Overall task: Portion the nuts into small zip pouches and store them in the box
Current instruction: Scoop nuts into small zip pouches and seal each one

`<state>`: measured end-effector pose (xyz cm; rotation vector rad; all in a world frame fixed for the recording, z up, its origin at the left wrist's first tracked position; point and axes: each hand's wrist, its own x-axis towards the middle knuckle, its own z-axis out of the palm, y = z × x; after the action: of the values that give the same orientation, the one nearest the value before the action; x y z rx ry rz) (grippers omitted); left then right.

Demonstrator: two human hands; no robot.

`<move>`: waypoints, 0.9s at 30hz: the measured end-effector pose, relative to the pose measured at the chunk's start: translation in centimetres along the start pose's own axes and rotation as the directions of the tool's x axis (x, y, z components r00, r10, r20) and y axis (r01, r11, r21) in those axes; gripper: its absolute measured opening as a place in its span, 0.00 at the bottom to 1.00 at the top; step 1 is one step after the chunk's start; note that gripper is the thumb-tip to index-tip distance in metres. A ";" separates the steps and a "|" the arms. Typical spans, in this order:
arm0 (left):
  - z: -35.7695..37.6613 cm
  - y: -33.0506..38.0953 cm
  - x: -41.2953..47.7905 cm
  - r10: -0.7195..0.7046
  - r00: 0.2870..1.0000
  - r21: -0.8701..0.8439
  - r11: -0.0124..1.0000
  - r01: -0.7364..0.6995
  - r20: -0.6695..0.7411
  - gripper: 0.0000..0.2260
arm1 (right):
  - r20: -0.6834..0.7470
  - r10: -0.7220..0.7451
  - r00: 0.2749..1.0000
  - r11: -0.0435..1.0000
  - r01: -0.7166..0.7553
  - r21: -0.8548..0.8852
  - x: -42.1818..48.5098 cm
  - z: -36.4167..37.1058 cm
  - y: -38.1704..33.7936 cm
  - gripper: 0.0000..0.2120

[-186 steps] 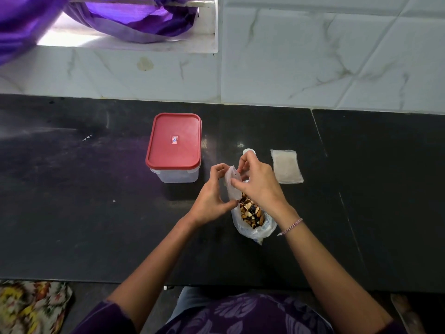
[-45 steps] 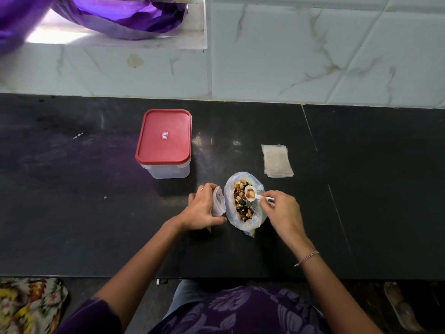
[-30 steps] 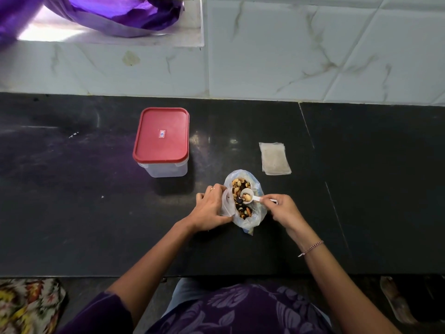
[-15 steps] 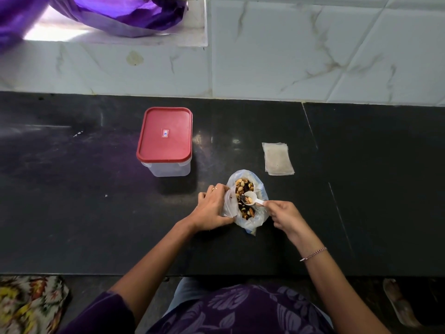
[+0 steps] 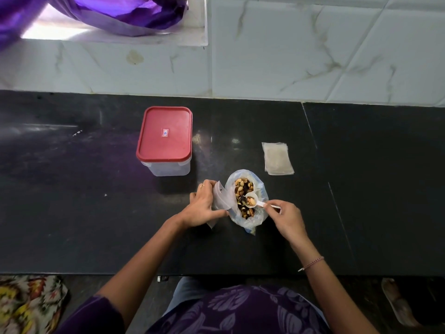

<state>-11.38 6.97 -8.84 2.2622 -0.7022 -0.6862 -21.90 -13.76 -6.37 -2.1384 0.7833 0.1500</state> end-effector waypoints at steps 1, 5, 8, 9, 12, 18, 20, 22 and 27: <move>0.1 -0.1 0.0 0.004 1.000 0.012 1.000 -0.004 0.002 0.34 | -0.039 -0.075 0.996 0.991 0.070 -0.117 -0.3 0.1 -0.3 0.13; 0.7 -0.4 0.1 0.039 0.999 0.137 0.990 -0.040 0.003 0.31 | -0.069 -0.220 0.973 0.924 0.186 -0.334 -1.1 0.6 -1.6 0.14; 1.3 -0.2 0.2 0.077 0.997 0.209 0.975 -0.079 0.018 0.28 | -0.027 -0.086 0.996 0.988 0.082 -0.128 -0.5 0.3 -1.5 0.13; 1.5 -0.1 0.3 0.086 0.996 0.227 0.970 -0.090 0.027 0.28 | 0.018 -0.013 1.000 1.000 0.013 -0.010 -0.3 0.1 -1.3 0.13; 1.8 0.2 0.6 0.097 0.994 0.263 0.959 -0.106 0.047 0.28 | 0.184 0.150 0.971 0.945 -0.196 0.262 -0.3 -0.1 -0.7 0.12; 1.6 -0.3 0.3 0.152 0.988 0.264 0.954 -0.142 -0.020 0.29 | 0.187 0.153 0.970 0.926 -0.207 0.316 -0.6 0.4 -0.5 0.10; 1.4 -0.7 -0.1 0.197 0.975 0.244 0.955 -0.166 -0.108 0.27 | 0.193 0.159 0.968 0.911 -0.219 0.349 -0.7 0.2 -0.2 0.08; 1.2 -1.1 -0.5 0.227 0.953 0.232 0.956 -0.179 -0.200 0.27 | 0.192 0.170 0.967 0.897 -0.232 0.376 -0.8 -0.1 0.2 0.07; 0.7 -1.5 -0.9 0.256 0.925 0.230 0.954 -0.194 -0.281 0.29 | 0.202 0.162 0.966 0.854 -0.240 0.462 -1.1 -0.5 -0.2 0.06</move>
<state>-12.04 8.15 -10.15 2.3449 -0.8886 -0.1498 -22.71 -13.53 -5.50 -1.5490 0.8491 0.2056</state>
